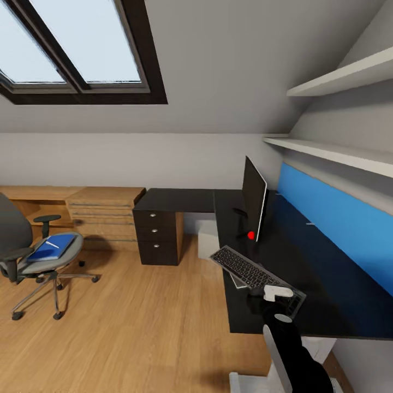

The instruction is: In the bedroom, organize the workspace by keeping the computer under the desk, ensuring the monitor is on the desk, placing the keyboard on the desk next to the monitor, placing the mouse on the desk next to the keyboard, moving the folder from the swivel chair onto the desk next to the mouse, stacking the notebook on top of the folder with the pen on top of the notebook, and positioning the swivel chair next to the desk.

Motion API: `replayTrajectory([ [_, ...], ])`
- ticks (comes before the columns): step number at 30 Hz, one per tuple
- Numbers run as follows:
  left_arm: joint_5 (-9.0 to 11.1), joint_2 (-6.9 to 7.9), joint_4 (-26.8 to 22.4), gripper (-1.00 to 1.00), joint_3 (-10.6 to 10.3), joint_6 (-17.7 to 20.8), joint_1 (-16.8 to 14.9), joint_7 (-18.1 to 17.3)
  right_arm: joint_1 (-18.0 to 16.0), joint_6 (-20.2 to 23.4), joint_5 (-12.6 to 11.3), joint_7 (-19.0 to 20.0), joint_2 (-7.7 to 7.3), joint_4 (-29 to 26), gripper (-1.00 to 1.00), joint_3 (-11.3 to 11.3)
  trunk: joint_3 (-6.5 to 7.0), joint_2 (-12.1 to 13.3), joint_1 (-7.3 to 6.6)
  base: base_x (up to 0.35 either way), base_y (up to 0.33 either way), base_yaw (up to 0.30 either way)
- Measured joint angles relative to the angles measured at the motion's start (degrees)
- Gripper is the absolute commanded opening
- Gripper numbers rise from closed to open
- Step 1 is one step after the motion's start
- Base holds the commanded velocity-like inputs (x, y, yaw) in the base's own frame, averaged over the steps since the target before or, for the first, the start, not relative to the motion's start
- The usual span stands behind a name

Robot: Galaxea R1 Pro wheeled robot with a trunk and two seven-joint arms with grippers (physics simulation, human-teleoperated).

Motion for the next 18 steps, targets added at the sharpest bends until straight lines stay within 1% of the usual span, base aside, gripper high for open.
replayTrajectory([
  [4, 0.0, 0.00, 0.0, 1.00, 0.0, 0.0, 0.0, 0.0, 0.0, 0.0, 0.0, -0.1, -0.01, 0.1, -1.00, 0.0, 0.00, 0.0, 0.00, 0.000, 0.330, 0.086],
  [7, 0.0, 0.00, 0.0, 1.00, 0.0, 0.0, 0.0, 0.0, 0.0, 0.0, 0.0, -0.1, -0.01, 0.1, -1.00, 0.0, 0.00, 0.0, 0.00, 0.007, 0.331, 0.192],
  [10, 0.0, 0.01, 0.0, 1.00, 0.0, 0.0, 0.0, 0.0, 0.0, 0.0, 0.0, -0.1, -0.01, 0.1, -1.00, 0.1, 0.00, 0.0, -0.01, 0.094, 0.323, 0.248],
  [18, 0.0, 0.09, 0.0, 1.00, 0.0, -0.1, 0.0, 0.0, 0.0, 0.0, 0.1, -0.1, -0.01, 0.1, -1.00, 0.1, 0.00, 0.0, -0.03, 0.234, 0.257, 0.270],
])
